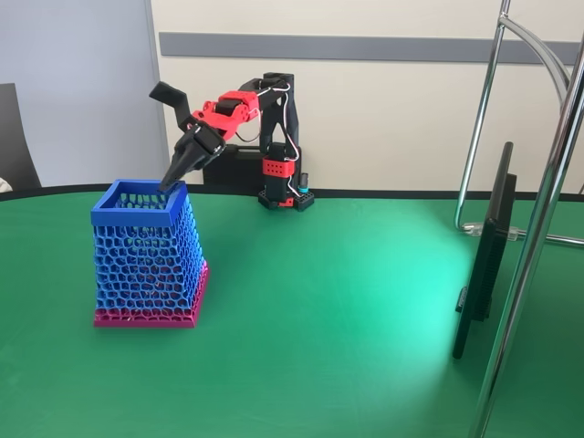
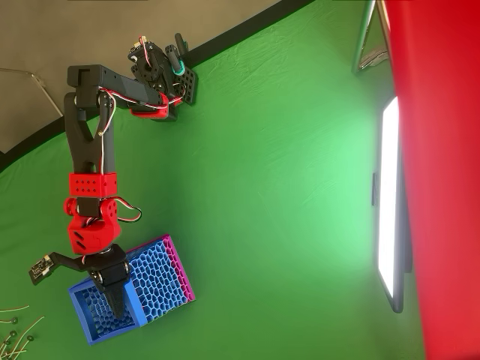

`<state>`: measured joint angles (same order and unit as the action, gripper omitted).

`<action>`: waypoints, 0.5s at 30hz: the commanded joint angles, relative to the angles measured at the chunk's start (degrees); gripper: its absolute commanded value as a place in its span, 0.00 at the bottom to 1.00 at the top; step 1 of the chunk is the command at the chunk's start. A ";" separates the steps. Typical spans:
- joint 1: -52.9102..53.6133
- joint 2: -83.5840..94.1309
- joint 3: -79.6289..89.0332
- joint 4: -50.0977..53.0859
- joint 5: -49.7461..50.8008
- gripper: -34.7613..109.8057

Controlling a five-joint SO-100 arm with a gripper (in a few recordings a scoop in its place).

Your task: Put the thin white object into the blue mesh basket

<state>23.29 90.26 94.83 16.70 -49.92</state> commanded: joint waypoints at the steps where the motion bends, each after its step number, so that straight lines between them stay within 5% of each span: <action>1: -1.41 2.90 0.26 -1.05 0.79 0.36; 15: -8.61 13.89 7.29 6.77 10.90 0.29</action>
<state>15.82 99.49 101.25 22.68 -40.34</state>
